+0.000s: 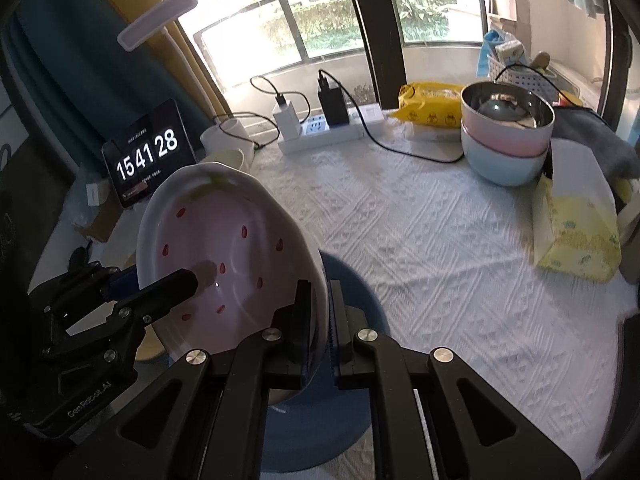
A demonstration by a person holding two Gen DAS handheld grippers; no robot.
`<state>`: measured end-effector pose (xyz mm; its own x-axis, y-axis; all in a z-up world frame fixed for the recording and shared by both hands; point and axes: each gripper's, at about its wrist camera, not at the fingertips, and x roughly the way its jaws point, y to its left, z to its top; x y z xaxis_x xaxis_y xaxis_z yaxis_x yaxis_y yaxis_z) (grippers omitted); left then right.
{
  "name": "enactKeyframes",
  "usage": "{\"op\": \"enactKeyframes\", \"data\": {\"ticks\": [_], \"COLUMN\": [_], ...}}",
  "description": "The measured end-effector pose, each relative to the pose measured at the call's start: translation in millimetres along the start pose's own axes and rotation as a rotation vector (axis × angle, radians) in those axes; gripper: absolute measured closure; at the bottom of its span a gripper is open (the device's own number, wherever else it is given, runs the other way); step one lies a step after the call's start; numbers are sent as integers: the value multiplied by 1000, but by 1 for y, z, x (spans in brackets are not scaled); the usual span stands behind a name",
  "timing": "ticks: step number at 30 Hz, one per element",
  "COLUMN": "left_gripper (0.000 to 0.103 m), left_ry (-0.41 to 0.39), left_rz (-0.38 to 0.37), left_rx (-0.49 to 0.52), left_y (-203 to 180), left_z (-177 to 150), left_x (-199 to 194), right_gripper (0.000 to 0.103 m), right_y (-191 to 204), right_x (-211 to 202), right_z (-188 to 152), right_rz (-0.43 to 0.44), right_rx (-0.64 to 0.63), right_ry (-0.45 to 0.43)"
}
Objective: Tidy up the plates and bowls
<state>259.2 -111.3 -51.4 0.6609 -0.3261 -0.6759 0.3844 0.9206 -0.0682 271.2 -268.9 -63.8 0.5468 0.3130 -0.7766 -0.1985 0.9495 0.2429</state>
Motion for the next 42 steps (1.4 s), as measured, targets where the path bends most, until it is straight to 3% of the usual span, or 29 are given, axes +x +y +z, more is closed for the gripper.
{"op": "enactKeyframes", "data": {"ticks": [10, 22, 42], "left_gripper": [82, 82, 80], "left_ry": [35, 70, 102], "left_rz": [0, 38, 56], "left_rx": [16, 61, 62], "left_y": [-6, -15, -15], "left_z": [-17, -30, -37], "left_x": [3, 12, 22], "right_gripper": [94, 93, 92], "right_y": [-1, 4, 11], "right_x": [8, 16, 24], "right_z": [-25, -38, -38], "right_rz": [10, -47, -152], "right_rx": [32, 4, -76], "right_ry": [60, 123, 121]}}
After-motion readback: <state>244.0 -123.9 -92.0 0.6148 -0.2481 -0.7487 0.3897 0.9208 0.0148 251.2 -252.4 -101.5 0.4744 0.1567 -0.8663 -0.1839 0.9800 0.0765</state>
